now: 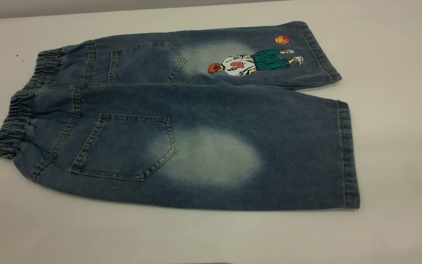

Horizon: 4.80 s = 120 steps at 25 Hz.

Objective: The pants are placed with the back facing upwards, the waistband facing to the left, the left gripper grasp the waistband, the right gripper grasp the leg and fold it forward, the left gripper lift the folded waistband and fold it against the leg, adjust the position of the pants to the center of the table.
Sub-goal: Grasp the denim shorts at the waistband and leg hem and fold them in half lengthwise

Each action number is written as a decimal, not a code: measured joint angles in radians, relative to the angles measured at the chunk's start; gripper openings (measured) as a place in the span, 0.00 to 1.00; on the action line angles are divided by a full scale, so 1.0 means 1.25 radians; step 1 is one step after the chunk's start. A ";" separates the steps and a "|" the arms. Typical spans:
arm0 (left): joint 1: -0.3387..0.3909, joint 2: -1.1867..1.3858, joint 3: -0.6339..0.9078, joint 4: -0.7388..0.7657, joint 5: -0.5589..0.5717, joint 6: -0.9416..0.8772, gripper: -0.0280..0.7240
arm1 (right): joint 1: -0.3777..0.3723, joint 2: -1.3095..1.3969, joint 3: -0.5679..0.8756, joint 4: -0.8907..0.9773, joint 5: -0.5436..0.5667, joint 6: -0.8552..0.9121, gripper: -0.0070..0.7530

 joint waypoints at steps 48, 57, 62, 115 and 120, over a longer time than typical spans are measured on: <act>0.000 0.000 0.000 0.000 0.001 0.000 0.82 | 0.000 0.000 0.000 0.013 0.000 0.001 0.64; 0.000 0.011 -0.021 0.029 -0.041 -0.004 0.82 | 0.000 0.071 -0.009 0.117 -0.040 0.025 0.64; 0.000 0.169 -0.058 0.057 -0.149 -0.069 0.82 | 0.000 0.238 -0.039 0.177 -0.114 -0.032 0.64; 0.072 1.666 -0.382 -0.039 -0.588 -0.209 0.75 | 0.000 1.013 -0.070 0.811 -0.477 -0.721 0.64; 0.072 1.684 -0.387 -0.042 -0.596 -0.209 0.75 | 0.000 1.013 -0.070 0.811 -0.487 -0.720 0.64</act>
